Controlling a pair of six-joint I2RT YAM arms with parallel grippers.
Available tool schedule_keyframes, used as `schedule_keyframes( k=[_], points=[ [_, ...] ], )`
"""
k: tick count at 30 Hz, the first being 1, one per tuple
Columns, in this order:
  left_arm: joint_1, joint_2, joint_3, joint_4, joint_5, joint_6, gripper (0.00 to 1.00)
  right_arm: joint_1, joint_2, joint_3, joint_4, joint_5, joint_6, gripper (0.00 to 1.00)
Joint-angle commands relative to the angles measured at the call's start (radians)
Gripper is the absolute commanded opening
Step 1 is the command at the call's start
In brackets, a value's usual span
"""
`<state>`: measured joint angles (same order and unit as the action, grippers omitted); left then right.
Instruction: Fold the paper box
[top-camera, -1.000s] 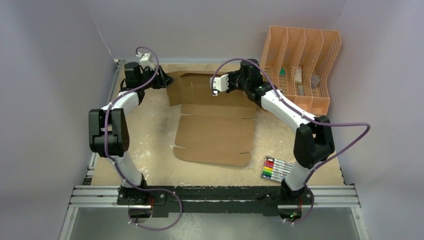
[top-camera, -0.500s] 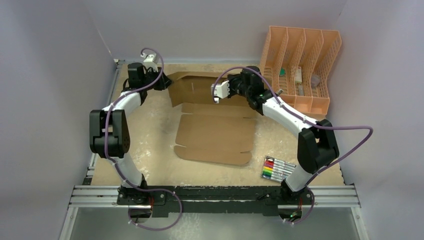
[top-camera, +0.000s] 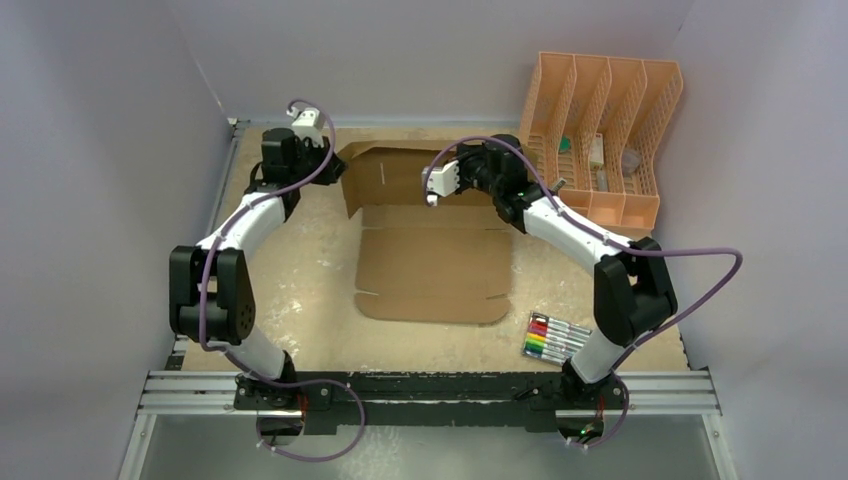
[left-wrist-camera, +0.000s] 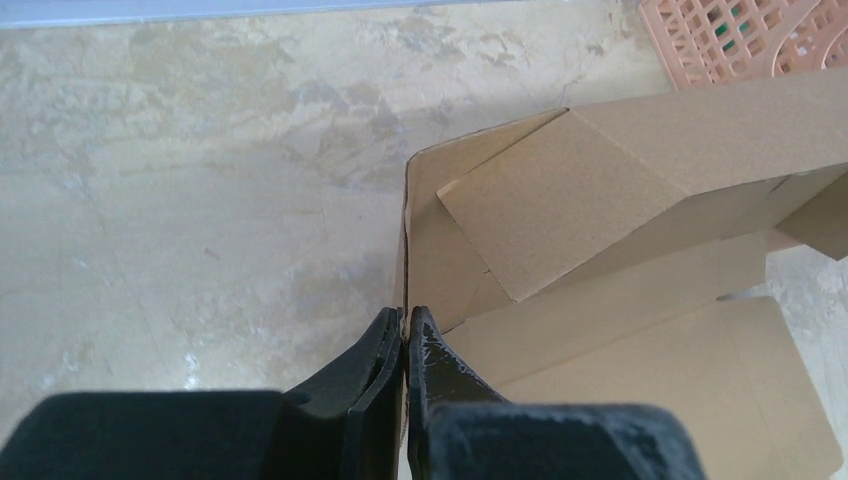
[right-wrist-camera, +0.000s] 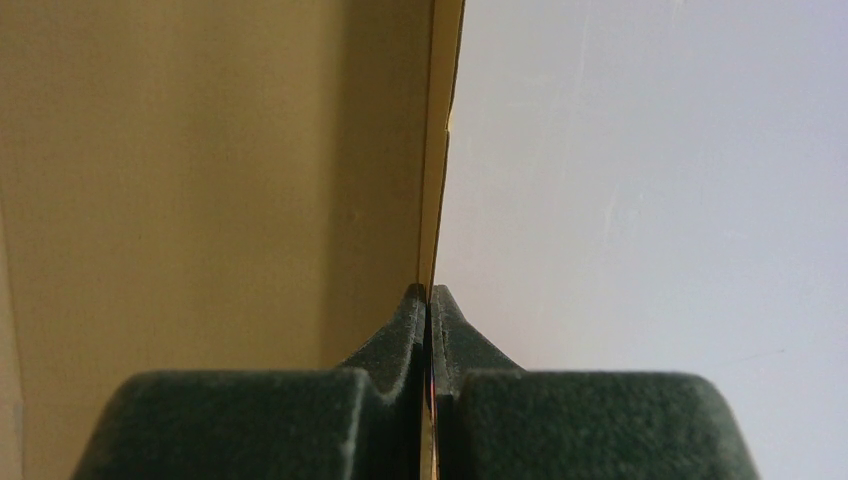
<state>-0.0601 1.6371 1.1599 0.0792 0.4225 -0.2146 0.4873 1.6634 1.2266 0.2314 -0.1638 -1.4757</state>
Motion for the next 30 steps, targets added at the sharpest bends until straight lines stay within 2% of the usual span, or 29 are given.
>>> schedule_keyframes(
  k=[1,9,13,18,23,25,28,30],
  points=[
    [-0.050,-0.092,-0.062,0.003,-0.026,-0.061,0.02,0.009,0.008,-0.020,0.112,0.050,-0.040,0.00],
    [-0.082,-0.198,-0.263,0.072,-0.096,-0.180,0.02,0.012,0.012,-0.074,0.191,0.080,-0.012,0.00],
    [-0.083,-0.195,-0.268,0.083,-0.128,-0.276,0.02,0.025,0.015,-0.085,0.229,0.087,0.005,0.00],
    [-0.083,-0.163,-0.188,0.107,-0.175,-0.348,0.03,0.036,0.046,-0.053,0.275,0.105,0.055,0.00],
    [-0.083,-0.027,0.030,0.038,-0.194,-0.290,0.02,0.036,0.102,0.020,0.307,0.161,0.098,0.00],
    [-0.089,0.000,0.083,0.036,-0.152,-0.283,0.03,0.036,0.122,0.039,0.329,0.190,0.103,0.00],
    [-0.129,-0.038,0.064,0.033,-0.147,-0.220,0.03,0.036,0.132,0.047,0.378,0.215,0.112,0.00],
    [-0.160,-0.086,0.017,0.020,-0.211,-0.155,0.04,0.036,0.134,0.034,0.432,0.239,0.113,0.00]
  ],
)
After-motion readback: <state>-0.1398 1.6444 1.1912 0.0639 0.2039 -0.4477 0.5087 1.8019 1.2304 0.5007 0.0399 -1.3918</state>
